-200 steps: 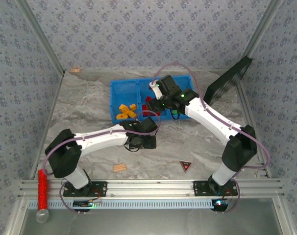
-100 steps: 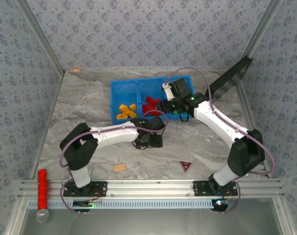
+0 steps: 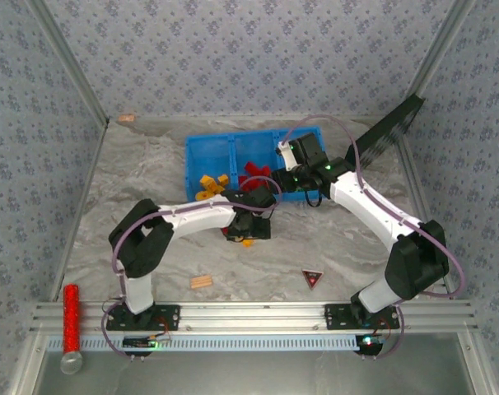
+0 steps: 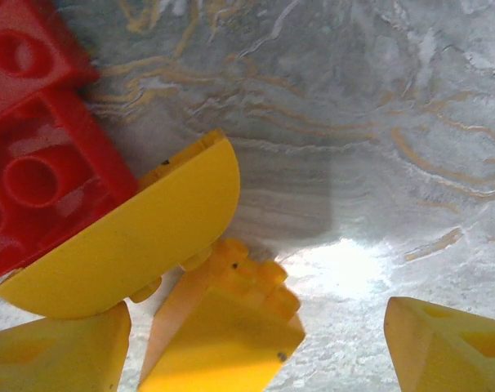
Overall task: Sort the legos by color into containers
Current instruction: Pick up the lego from the center of the table.
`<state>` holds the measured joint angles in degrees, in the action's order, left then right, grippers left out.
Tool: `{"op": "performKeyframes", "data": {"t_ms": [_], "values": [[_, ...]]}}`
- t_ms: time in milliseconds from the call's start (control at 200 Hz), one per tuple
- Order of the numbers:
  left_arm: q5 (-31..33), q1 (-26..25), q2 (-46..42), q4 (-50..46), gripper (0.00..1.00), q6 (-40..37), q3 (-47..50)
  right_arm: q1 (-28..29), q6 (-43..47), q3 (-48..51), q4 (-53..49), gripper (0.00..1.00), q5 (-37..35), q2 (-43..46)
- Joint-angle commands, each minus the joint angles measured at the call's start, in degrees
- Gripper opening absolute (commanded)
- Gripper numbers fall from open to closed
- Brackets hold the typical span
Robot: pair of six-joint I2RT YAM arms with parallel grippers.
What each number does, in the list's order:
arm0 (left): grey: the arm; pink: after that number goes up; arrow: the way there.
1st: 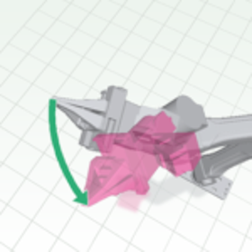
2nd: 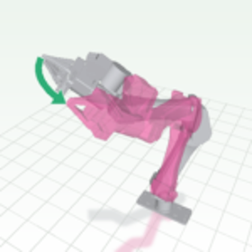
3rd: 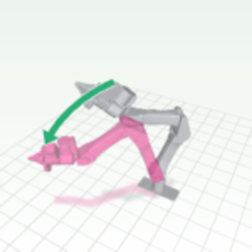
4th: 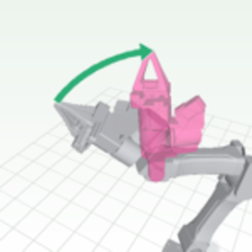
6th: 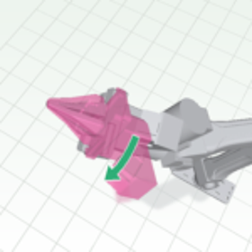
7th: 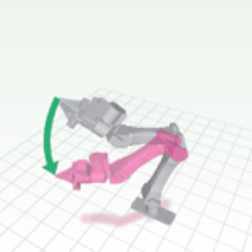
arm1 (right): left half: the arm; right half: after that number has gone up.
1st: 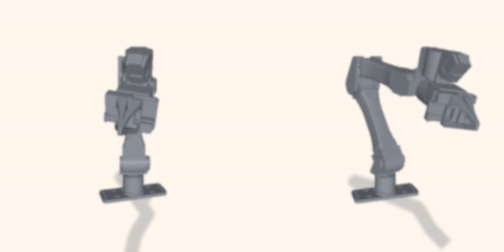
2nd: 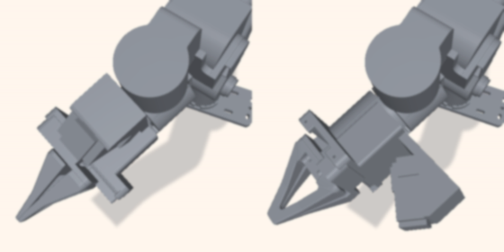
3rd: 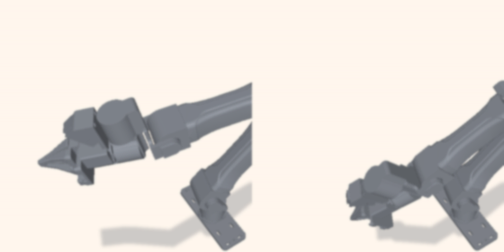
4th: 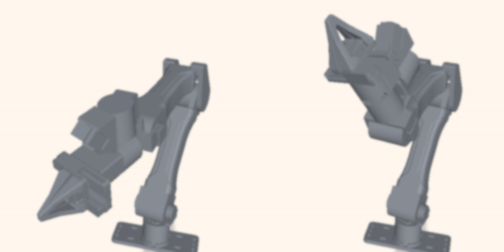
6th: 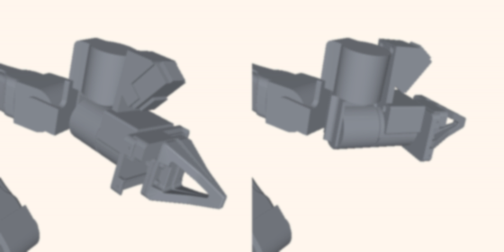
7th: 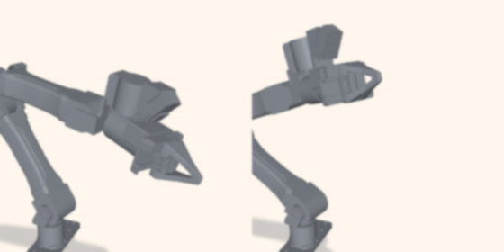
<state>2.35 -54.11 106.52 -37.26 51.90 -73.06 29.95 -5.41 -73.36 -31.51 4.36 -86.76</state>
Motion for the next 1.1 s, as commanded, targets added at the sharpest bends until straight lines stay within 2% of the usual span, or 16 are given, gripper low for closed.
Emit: {"op": "performKeyframes", "data": {"t_ms": [0,125,235,350,530,685,905,1094], "values": [[-0.48,-0.05,2.12,-1.15,0.81,-2.11,-2.22,-0.39,-0.68,0.15,-1.17,0.68,0.64,0.95],[-1.18,-0.08,3.07,-0.72,0.80,-2.31,-2.05,-0.58,-0.48,0.56,-1.71,0.68,-0.22,1.63],[-1.21,-0.38,3.05,-0.89,0.75,-2.81,-1.37,-0.94,-0.48,0.90,-1.89,0.68,-0.62,2.20],[-2.09,-0.72,3.07,-0.46,0.65,-3.25,-0.26,-1.21,-0.57,0.78,-2.24,0.68,-0.71,2.31],[-2.35,-1.34,2.79,-1.09,0.40,-3.96,0.54,-1.80,-0.61,-1.72,-5.05,0.68,-1.60,2.82],[-2.55,-1.62,1.66,-3.04,0.36,-5.01,0.69,-4.47,-2.88,-3.17,-7.77,0.68,-1.39,4.51],[-1.13,-0.24,-5.41,-8.10,0.29,-7.51,-1.81,-7.88,-14.75,-1.05,-11.56,0.68,0.16,9.05],[-0.73,6.50,-13.41,-13.43,0.27,-13.13,-7.71,-7.21,-31.37,8.66,-7.78,0.70,4.07,14.37]]}}
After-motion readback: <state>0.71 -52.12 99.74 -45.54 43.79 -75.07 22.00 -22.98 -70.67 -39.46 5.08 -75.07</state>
